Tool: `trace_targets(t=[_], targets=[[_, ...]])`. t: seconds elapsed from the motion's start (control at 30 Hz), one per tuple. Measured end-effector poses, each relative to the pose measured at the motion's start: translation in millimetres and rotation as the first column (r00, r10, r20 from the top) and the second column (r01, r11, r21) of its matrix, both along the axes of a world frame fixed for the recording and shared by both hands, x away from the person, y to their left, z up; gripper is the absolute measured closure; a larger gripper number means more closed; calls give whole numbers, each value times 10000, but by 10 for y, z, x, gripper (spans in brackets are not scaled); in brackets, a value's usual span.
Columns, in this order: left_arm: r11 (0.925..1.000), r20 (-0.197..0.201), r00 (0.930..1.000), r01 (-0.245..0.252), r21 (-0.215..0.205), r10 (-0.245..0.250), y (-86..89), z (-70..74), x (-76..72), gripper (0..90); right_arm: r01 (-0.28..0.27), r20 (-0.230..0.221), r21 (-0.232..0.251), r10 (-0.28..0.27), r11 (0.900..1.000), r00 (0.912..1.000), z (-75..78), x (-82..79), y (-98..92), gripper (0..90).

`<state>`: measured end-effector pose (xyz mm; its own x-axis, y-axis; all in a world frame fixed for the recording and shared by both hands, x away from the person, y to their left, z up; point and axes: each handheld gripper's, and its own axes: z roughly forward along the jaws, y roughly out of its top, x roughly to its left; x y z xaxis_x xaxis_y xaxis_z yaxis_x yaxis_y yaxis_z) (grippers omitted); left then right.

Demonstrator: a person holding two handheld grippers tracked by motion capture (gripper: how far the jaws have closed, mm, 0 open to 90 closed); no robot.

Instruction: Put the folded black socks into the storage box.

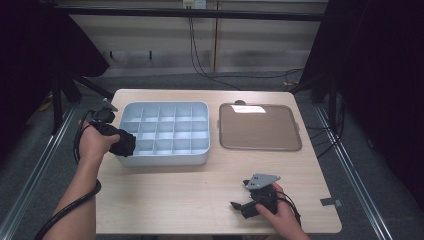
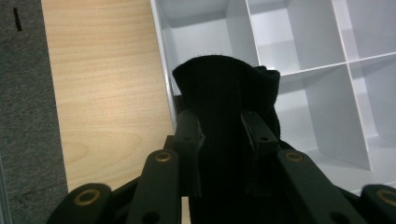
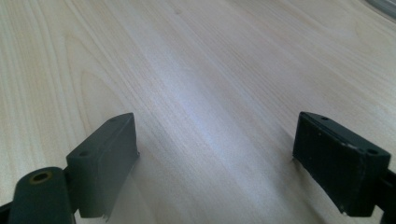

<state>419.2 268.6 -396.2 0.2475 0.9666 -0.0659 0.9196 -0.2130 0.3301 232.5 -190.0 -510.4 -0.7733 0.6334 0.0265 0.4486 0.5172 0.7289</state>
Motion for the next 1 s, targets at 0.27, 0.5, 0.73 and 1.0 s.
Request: trace_targets(t=[0.27,0.5,0.73,1.0], targets=[[9996,-124,9999,-58,286,62,-43,-35,9,714,2,0,1,-2,10000,10000,0,0,0,132],[9990,-150,9999,-49,442,56,-69,-47,13,714,1,3,0,-1,10000,10000,0,0,0,132],[9990,-96,10000,2,452,2,-70,-50,0,706,-6,-21,5,6,10000,10000,0,-1,1,132],[9951,-239,9997,78,985,-54,-149,-96,19,712,0,1,-1,0,10000,10000,0,0,0,132]])
